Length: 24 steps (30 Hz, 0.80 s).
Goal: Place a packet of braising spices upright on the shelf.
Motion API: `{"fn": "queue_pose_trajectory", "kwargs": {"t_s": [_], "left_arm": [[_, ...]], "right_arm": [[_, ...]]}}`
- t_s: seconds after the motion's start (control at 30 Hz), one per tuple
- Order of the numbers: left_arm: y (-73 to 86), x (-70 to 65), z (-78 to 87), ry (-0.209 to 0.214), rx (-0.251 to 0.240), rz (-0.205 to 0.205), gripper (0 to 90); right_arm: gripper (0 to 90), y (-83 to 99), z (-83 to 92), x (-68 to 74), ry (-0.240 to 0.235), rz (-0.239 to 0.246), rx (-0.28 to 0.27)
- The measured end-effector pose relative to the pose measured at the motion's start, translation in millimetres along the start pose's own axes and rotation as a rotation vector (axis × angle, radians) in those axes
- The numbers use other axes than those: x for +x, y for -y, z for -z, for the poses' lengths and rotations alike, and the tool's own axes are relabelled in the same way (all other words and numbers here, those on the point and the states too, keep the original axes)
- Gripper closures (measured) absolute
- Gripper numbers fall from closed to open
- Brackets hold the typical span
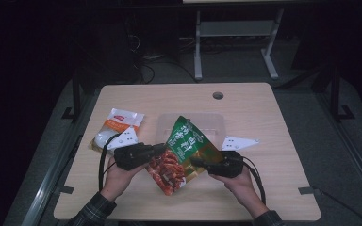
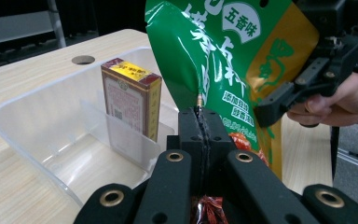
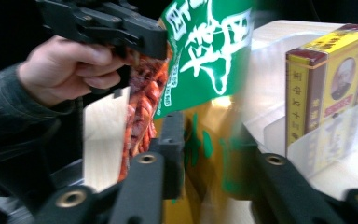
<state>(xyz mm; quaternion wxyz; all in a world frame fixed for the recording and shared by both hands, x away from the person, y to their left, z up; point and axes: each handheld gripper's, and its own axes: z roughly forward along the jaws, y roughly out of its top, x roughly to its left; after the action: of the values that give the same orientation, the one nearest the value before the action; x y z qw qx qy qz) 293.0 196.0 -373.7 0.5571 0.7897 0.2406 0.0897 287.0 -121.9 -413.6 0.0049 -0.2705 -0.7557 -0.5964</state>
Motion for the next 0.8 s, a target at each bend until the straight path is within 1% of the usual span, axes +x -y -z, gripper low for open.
{"fn": "queue_pose_trajectory", "kwargs": {"t_s": [0.03,0.07,0.17,0.2,0.3,0.33,0.37,0.4,0.43,0.47,0.53,0.6,0.63,0.67,0.7,0.8], "left_arm": [[0.0,0.0,0.0,0.000,0.000,0.000,89.2],[0.8,-0.8,-0.4,0.003,0.005,-0.002,89.2],[1.2,-4.0,-1.8,0.005,0.004,-0.011,89.2],[1.3,-5.2,-2.3,0.006,0.001,-0.013,89.1],[2.0,-6.7,-3.0,0.009,0.007,-0.014,88.8],[2.5,-7.0,-3.2,0.011,0.014,-0.021,88.8],[3.4,-8.1,-3.6,0.013,0.021,-0.030,88.3],[4.6,-11.3,-4.8,0.009,0.042,-0.051,88.1],[4.6,-11.3,-4.8,0.009,0.042,-0.051,88.0],[5.0,-12.9,-5.5,0.006,0.051,-0.061,88.0],[5.6,-14.0,-7.1,0.016,0.063,-0.064,87.5],[6.1,-13.9,-7.6,0.018,0.067,-0.062,87.2],[6.7,-13.5,-8.4,0.021,0.075,-0.064,85.8],[8.3,-13.0,-9.7,0.024,0.090,-0.075,85.0],[8.3,-13.0,-9.7,0.024,0.090,-0.075,84.3],[11.2,-7.2,-10.2,0.030,0.115,-0.067,82.9]], "right_arm": [[73.8,0.0,0.0,0.0,0.000,0.000,0.000],[78.2,-0.2,1.5,-1.7,-0.009,0.004,0.004],[79.2,-1.1,3.3,-1.5,-0.008,0.009,0.004],[79.9,-2.6,5.3,-2.3,-0.016,0.010,0.013],[84.6,-4.3,7.7,-3.9,-0.025,0.010,0.017],[84.6,-4.3,7.7,-3.9,-0.025,0.010,0.017],[88.4,-6.2,10.5,-5.4,-0.031,0.008,0.025],[88.8,-7.5,12.4,-6.7,-0.029,0.009,0.029],[88.8,-7.5,12.4,-6.7,-0.029,0.009,0.029],[89.0,-9.0,14.3,-7.2,-0.025,0.017,0.036],[89.2,-12.3,18.8,-7.9,-0.028,0.027,0.059],[89.2,-12.8,19.7,-8.2,-0.033,0.028,0.064],[89.3,-13.9,22.0,-8.4,-0.044,0.032,0.076],[89.4,-14.3,23.1,-8.6,-0.051,0.038,0.083],[89.4,-14.6,24.1,-8.7,-0.063,0.038,0.087],[89.5,-15.6,27.0,-8.3,-0.074,0.050,0.102]]}}
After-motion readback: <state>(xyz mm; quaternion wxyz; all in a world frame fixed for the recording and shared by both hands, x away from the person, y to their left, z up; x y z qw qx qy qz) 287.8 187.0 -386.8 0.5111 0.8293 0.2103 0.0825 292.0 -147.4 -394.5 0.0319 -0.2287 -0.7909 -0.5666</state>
